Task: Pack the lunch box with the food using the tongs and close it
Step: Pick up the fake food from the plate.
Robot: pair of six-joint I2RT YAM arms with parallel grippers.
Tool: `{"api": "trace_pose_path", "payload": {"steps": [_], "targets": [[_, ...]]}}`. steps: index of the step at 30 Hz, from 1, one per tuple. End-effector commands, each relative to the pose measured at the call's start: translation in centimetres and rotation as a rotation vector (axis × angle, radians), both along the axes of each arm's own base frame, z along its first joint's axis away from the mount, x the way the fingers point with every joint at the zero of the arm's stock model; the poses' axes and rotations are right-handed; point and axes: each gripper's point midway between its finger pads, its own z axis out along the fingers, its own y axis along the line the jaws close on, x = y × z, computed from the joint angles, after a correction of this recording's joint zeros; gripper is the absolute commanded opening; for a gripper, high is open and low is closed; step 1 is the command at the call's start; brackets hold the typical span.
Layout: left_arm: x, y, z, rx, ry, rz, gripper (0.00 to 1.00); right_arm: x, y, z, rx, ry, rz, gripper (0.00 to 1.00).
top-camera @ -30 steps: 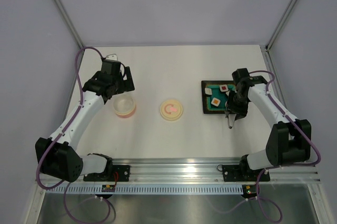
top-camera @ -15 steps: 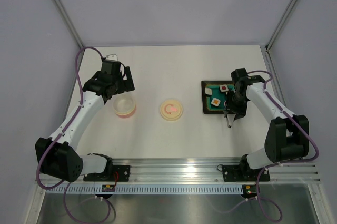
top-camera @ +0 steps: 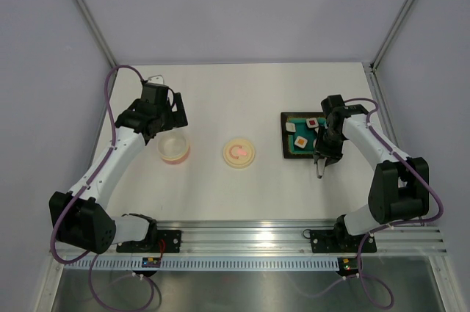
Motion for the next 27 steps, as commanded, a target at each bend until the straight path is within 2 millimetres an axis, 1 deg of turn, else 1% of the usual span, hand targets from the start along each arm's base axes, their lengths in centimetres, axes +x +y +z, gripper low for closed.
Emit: {"api": "trace_pose_path", "payload": {"steps": [1, 3, 5, 6, 7, 8, 11, 13, 18, 20, 22, 25, 26, 27], "targets": [[0.7, -0.2, 1.0, -0.019, -0.049, 0.011, 0.99, 0.3, -0.3, 1.5, -0.003, -0.039, 0.001, 0.24], [0.6, -0.2, 0.7, -0.026, -0.039, 0.026, 0.99, 0.3, -0.4, 2.0, -0.006, -0.051, 0.002, 0.16], [0.7, -0.3, 0.1, -0.024, -0.011, 0.031, 0.99, 0.3, -0.4, 2.7, -0.004, -0.062, 0.002, 0.12], [0.8, -0.2, 0.1, -0.024, -0.005, 0.039, 0.99, 0.3, -0.4, 3.0, -0.004, -0.068, 0.000, 0.11], [0.6, -0.1, -0.2, -0.024, 0.017, 0.051, 0.99, 0.3, -0.3, 3.3, 0.000, -0.072, 0.002, 0.06], [0.6, 0.0, -0.9, -0.015, 0.045, 0.062, 0.99, 0.3, -0.3, 3.6, 0.004, -0.079, 0.007, 0.05], [0.6, 0.2, -1.5, -0.013, 0.076, 0.080, 0.99, 0.3, -0.2, 4.3, 0.010, -0.095, 0.012, 0.00], [0.5, 0.4, -2.0, -0.014, 0.096, 0.094, 0.99, 0.3, -0.1, 4.7, 0.017, -0.102, 0.009, 0.00], [0.0, 2.7, -2.9, -0.010, 0.149, 0.180, 0.97, 0.6, -0.1, 5.7, 0.018, -0.136, 0.013, 0.00], [-0.2, 3.8, -3.4, -0.006, 0.169, 0.215, 0.94, 0.8, -0.1, 6.0, 0.017, -0.147, 0.016, 0.00], [-0.6, 4.4, -3.9, 0.003, 0.187, 0.240, 0.92, 1.0, 0.0, 6.1, 0.023, -0.154, 0.017, 0.00], [-1.1, 4.8, -5.4, 0.001, 0.214, 0.275, 0.86, 1.2, 0.1, 6.1, 0.028, -0.161, 0.021, 0.00], [-1.7, 5.0, -6.3, 0.000, 0.235, 0.289, 0.85, 1.3, 0.1, 6.1, 0.028, -0.163, 0.021, 0.00], [-1.6, 5.0, -6.8, -0.018, 0.232, 0.314, 0.83, 1.4, 0.2, 6.2, 0.028, -0.166, 0.024, 0.00]]}}
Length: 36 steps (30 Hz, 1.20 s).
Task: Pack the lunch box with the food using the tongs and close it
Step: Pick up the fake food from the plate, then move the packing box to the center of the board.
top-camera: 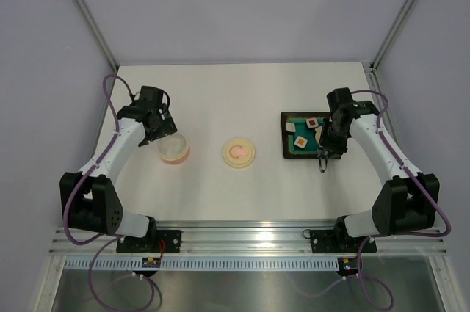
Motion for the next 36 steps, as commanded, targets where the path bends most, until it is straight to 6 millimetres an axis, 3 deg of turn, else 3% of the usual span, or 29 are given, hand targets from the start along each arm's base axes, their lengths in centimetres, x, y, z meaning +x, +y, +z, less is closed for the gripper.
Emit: {"api": "trace_pose_path", "payload": {"steps": [1, 6, 13, 18, 25, 32, 34, 36], "targets": [[-0.2, 0.7, -1.8, -0.018, 0.007, 0.089, 0.81, 1.0, 0.1, 1.8, 0.014, -0.065, 0.012, 0.00], [-1.2, 1.7, -4.8, -0.109, 0.029, 0.205, 0.64, 0.8, 0.0, 1.7, 0.012, -0.065, 0.016, 0.00], [-1.8, 2.7, -6.9, -0.249, 0.000, 0.301, 0.60, 0.5, 0.0, 1.3, 0.012, -0.061, 0.021, 0.00], [-1.1, 2.0, -6.8, -0.311, -0.049, 0.288, 0.57, 0.5, 0.0, 1.1, 0.012, -0.061, 0.019, 0.00], [0.9, -0.7, -8.0, -0.442, -0.040, 0.183, 0.58, 0.6, 0.0, 1.0, 0.009, -0.059, 0.023, 0.00], [3.8, -4.3, -6.7, -0.551, -0.100, 0.078, 0.60, 0.5, 0.0, 0.9, 0.012, -0.057, 0.018, 0.00], [5.0, -6.6, -5.5, -0.554, -0.118, 0.009, 0.62, 0.4, 0.5, 1.1, 0.038, -0.057, 0.022, 0.00], [5.8, -8.1, -5.6, -0.543, -0.103, -0.028, 0.63, 0.4, 0.5, 1.2, 0.042, -0.061, 0.020, 0.00]]}}
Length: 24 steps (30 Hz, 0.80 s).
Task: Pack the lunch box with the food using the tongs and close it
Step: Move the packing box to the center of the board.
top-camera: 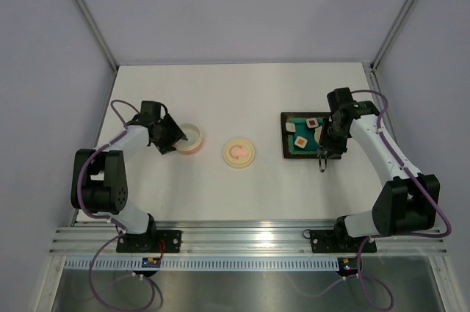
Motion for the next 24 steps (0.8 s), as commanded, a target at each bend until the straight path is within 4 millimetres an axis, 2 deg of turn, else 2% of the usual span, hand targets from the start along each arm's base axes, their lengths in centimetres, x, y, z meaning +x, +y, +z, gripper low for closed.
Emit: {"api": "trace_pose_path", "payload": {"steps": [1, 2, 3, 4, 5, 6, 7, 10, 12, 13, 14, 17, 19, 22, 23, 24], "targets": [[5.2, -4.0, 4.1, -0.063, -0.166, -0.097, 0.63, 0.3, 0.3, 1.2, 0.030, -0.053, 0.004, 0.00], [5.8, -4.6, 4.3, -0.061, -0.174, -0.116, 0.63, 0.2, 0.3, 1.3, 0.027, -0.055, 0.005, 0.00], [6.1, -5.6, 3.7, -0.061, -0.160, -0.145, 0.63, 0.2, 0.2, 1.4, 0.027, -0.058, 0.000, 0.00], [7.4, -6.3, 4.8, -0.063, -0.190, -0.164, 0.63, 0.2, 0.2, 1.5, 0.026, -0.063, 0.001, 0.00], [7.7, -7.0, 4.8, -0.066, -0.184, -0.195, 0.63, 0.2, 0.1, 1.6, 0.022, -0.063, -0.003, 0.00], [7.9, -8.3, 4.1, -0.066, -0.162, -0.229, 0.63, 0.0, 0.1, 1.7, 0.021, -0.063, -0.004, 0.00], [8.7, -9.1, 5.2, -0.074, -0.183, -0.254, 0.63, 0.0, 0.0, 1.7, 0.021, -0.063, -0.004, 0.00], [8.9, -11.6, 5.0, -0.096, -0.177, -0.331, 0.63, -0.2, -0.1, 1.7, 0.016, -0.063, -0.008, 0.00], [9.4, -13.1, 5.9, -0.096, -0.196, -0.380, 0.64, -0.2, -0.1, 1.8, 0.017, -0.065, -0.013, 0.00], [9.6, -13.3, 5.9, -0.085, -0.195, -0.395, 0.64, -0.2, 0.0, 1.8, 0.017, -0.065, -0.011, 0.00], [10.0, -13.5, 6.8, -0.067, -0.216, -0.414, 0.65, -0.2, 0.0, 1.8, 0.018, -0.065, -0.013, 0.00], [11.1, -12.5, 8.4, -0.009, -0.273, -0.395, 0.66, -0.1, 0.0, 1.9, 0.019, -0.071, -0.016, 0.00], [12.4, -11.1, 9.6, 0.022, -0.307, -0.351, 0.66, -0.1, 0.0, 1.9, 0.019, -0.071, -0.014, 0.00], [14.3, -9.1, 9.8, 0.007, -0.321, -0.295, 0.63, -0.1, 0.0, 1.8, 0.019, -0.070, -0.016, 0.00], [14.9, -8.6, 8.8, 0.004, -0.301, -0.274, 0.61, -0.1, 0.0, 1.9, 0.021, -0.071, -0.014, 0.00], [15.8, -7.5, 8.8, 0.004, -0.304, -0.244, 0.58, 0.0, 0.0, 2.0, 0.020, -0.077, -0.017, 0.00]]}}
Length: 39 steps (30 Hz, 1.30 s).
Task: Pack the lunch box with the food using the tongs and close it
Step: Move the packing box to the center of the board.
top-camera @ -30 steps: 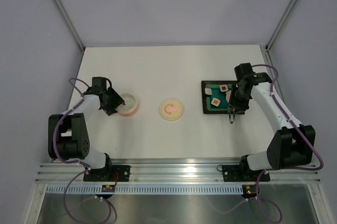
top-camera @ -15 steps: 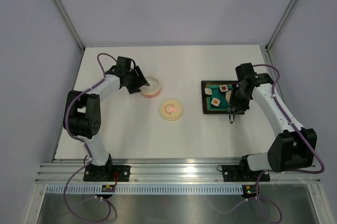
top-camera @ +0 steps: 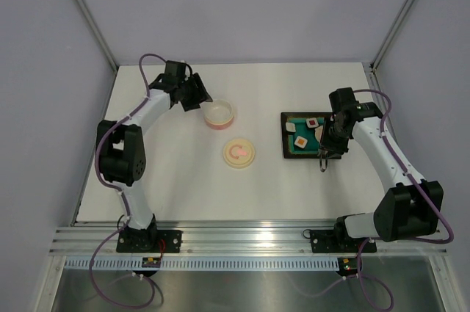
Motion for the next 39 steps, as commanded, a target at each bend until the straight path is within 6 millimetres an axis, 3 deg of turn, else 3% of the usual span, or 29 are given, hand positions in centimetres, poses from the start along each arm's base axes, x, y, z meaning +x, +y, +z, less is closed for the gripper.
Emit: {"api": "trace_pose_path", "payload": {"steps": [1, 2, 3, 5, 6, 7, 9, 10, 12, 13, 17, 22, 26, 29, 33, 36, 37, 39], "targets": [[3.7, 3.3, 0.6, 0.002, -0.046, 0.093, 0.56, 0.3, 0.0, 1.3, 0.013, -0.051, -0.017, 0.00], [4.2, 3.8, 0.2, 0.003, -0.039, 0.109, 0.52, 0.3, 0.0, 1.3, 0.013, -0.051, -0.017, 0.00], [4.8, 4.7, -1.5, 0.003, -0.006, 0.133, 0.45, 0.5, 0.0, 1.3, 0.015, -0.052, -0.018, 0.00], [6.0, 4.6, -1.7, -0.030, -0.003, 0.127, 0.42, 0.7, 0.1, 1.7, 0.017, -0.058, -0.016, 0.00], [6.4, 4.5, -3.8, -0.032, 0.037, 0.118, 0.42, 0.9, 0.1, 1.7, 0.015, -0.055, -0.016, 0.00], [7.3, 4.1, -3.1, -0.039, 0.038, 0.100, 0.42, 0.8, 0.1, 1.8, 0.012, -0.053, -0.012, 0.00], [8.1, 3.4, -4.0, -0.056, 0.066, 0.076, 0.42, 1.3, 0.1, 2.5, 0.015, -0.075, -0.012, 0.00], [8.0, 2.8, -5.8, -0.072, 0.113, 0.060, 0.42, 1.4, 0.1, 2.7, 0.015, -0.080, -0.011, 0.00], [8.9, 1.8, -5.6, -0.084, 0.101, 0.041, 0.42, 1.6, 0.1, 3.3, 0.019, -0.097, -0.009, 0.00], [8.7, 1.4, -6.5, -0.079, 0.123, 0.031, 0.41, 1.7, 0.1, 3.6, 0.019, -0.104, -0.011, 0.00], [7.7, -0.7, -7.1, -0.066, 0.141, 0.002, 0.40, 1.9, 0.2, 3.9, 0.020, -0.112, -0.009, 0.00], [5.0, -3.9, -8.1, -0.082, 0.178, -0.052, 0.40, 2.5, 0.3, 4.4, 0.025, -0.136, -0.007, 0.00], [2.4, -5.8, -8.6, -0.082, 0.204, -0.074, 0.40, 3.9, 0.5, 6.1, 0.030, -0.180, 0.007, 0.00], [1.1, -6.1, -8.6, -0.103, 0.219, -0.056, 0.40, 5.2, 1.8, 7.6, 0.087, -0.235, 0.026, 0.00], [0.0, -5.0, -8.2, -0.074, 0.228, -0.003, 0.40, 6.2, 3.0, 8.3, 0.100, -0.256, 0.055, 0.00], [-0.1, -1.5, -7.4, 0.032, 0.192, 0.094, 0.42, 6.2, 3.7, 7.9, 0.104, -0.250, 0.071, 0.00], [-0.1, -0.7, -6.4, 0.048, 0.172, 0.116, 0.42, 6.1, 3.9, 7.6, 0.106, -0.244, 0.071, 0.00], [-0.9, 1.9, -6.8, 0.090, 0.198, 0.182, 0.42, 5.9, 4.3, 7.3, 0.110, -0.240, 0.079, 0.00]]}}
